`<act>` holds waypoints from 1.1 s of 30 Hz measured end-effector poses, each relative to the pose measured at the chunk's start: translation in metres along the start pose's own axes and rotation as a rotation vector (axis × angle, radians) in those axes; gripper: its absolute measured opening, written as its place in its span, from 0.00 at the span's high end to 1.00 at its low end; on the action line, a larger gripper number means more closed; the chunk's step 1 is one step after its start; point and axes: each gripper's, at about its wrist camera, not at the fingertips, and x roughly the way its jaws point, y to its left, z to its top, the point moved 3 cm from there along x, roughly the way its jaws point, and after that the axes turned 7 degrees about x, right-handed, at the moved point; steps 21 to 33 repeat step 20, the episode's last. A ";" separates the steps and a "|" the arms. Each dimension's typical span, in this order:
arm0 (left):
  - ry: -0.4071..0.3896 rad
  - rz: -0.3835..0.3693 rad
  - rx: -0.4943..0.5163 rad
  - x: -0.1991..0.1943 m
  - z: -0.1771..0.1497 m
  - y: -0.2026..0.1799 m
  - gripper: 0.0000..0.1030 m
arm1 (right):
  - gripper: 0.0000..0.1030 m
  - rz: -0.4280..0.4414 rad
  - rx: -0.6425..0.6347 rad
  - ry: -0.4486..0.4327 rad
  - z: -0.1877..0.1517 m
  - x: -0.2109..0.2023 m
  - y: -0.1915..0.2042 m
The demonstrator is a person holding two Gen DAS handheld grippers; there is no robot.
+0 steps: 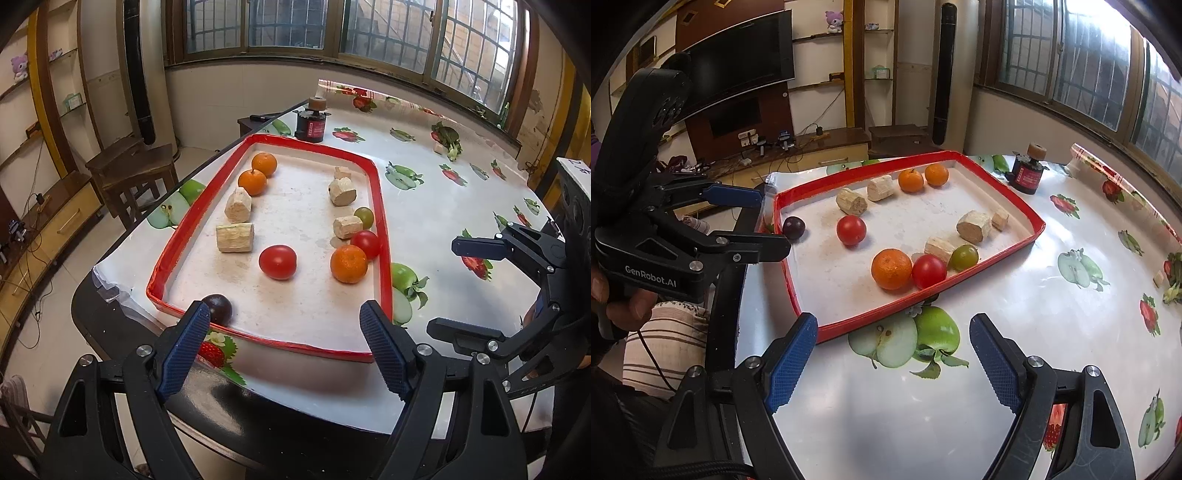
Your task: Organize fruits
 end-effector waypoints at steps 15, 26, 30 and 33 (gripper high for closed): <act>-0.024 0.034 0.028 -0.006 0.001 -0.003 0.19 | 0.17 0.007 -0.018 -0.001 -0.001 0.000 0.008; -0.026 0.034 0.032 -0.009 0.002 -0.004 0.19 | 0.17 0.008 -0.016 0.000 -0.001 0.000 0.008; -0.026 0.034 0.032 -0.009 0.002 -0.004 0.19 | 0.17 0.008 -0.016 0.000 -0.001 0.000 0.008; -0.026 0.034 0.032 -0.009 0.002 -0.004 0.19 | 0.17 0.008 -0.016 0.000 -0.001 0.000 0.008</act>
